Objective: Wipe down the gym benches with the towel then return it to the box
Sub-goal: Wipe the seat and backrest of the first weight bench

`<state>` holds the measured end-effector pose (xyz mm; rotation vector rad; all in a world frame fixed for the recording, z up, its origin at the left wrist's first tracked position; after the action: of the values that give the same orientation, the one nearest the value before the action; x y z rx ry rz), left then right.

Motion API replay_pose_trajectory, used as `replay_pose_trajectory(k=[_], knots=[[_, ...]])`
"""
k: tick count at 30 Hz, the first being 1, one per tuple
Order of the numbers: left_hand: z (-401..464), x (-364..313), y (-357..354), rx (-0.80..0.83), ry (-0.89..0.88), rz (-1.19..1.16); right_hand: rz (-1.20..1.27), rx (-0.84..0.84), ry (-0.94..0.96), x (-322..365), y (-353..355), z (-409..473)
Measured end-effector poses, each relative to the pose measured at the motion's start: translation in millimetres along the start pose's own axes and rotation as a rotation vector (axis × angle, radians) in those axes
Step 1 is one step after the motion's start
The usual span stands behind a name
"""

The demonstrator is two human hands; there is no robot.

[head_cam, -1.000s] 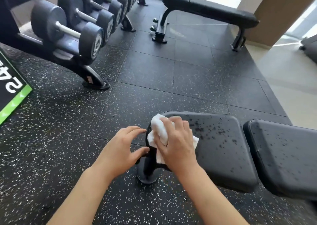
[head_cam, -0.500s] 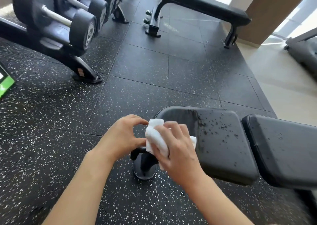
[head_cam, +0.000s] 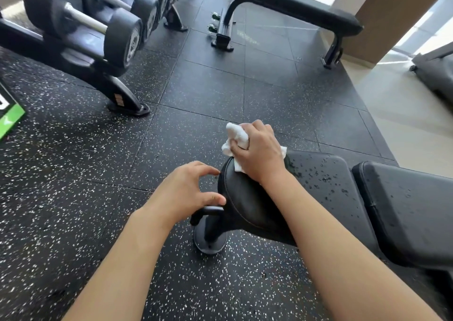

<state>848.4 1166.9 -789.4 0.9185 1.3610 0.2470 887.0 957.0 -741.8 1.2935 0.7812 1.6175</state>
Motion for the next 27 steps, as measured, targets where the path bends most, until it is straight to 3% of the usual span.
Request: replay_pose_trajectory(k=[8, 13, 22, 27], knots=[[-5.7, 1.1, 9.3, -0.002, 0.047, 0.008, -0.005, 0.061, 0.259, 38.1, 14.6, -93.8], [-8.1, 0.2, 10.6, 0.039, 0.083, 0.062, -0.098, 0.005, 0.342, 30.7, 21.6, -147.0], [-27.7, 0.6, 26.7, -0.016, 0.133, 0.065, -0.028, -0.003, -0.03, 0.3, 10.3, -7.8], [-34.8, -5.4, 36.8, -0.033, 0.143, 0.079, -0.11, 0.121, 0.016, 10.3, -0.5, -3.8]])
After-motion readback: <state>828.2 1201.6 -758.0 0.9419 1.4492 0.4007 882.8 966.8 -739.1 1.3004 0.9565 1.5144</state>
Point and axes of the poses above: each hand's wrist, its own z-axis towards the middle knuckle, its own y-axis out of the back of the hand, x = y × z, the point moved 1 cm from there along z, towards the middle knuckle, and after that the axes turned 6 degrees about z, right-handed, at the moved point
